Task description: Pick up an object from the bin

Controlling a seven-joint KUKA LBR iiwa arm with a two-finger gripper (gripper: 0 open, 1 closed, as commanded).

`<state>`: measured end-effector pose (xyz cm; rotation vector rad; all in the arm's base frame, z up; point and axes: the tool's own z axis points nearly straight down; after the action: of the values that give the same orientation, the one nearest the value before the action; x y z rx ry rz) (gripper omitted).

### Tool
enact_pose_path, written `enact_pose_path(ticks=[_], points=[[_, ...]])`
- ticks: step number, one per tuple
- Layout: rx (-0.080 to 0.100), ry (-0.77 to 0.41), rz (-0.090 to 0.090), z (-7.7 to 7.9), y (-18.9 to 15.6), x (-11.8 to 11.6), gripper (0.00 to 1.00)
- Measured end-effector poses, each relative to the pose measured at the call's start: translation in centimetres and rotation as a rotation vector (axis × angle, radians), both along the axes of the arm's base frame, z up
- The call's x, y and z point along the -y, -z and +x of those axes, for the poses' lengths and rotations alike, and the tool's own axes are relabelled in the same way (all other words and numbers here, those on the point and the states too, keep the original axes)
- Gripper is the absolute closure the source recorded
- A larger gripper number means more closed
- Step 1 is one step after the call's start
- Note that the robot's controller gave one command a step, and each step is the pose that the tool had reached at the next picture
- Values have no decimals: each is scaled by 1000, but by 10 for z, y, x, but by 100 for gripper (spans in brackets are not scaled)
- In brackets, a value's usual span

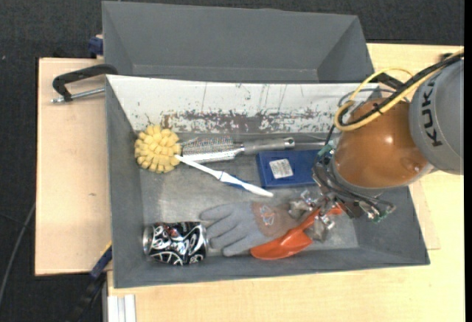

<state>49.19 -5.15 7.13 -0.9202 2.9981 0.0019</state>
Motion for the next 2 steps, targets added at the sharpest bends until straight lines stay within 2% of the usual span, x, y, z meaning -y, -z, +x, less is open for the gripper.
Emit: enact_pose_path(ticks=[2], points=[[1, 0, 1, 0, -6, 0, 100]])
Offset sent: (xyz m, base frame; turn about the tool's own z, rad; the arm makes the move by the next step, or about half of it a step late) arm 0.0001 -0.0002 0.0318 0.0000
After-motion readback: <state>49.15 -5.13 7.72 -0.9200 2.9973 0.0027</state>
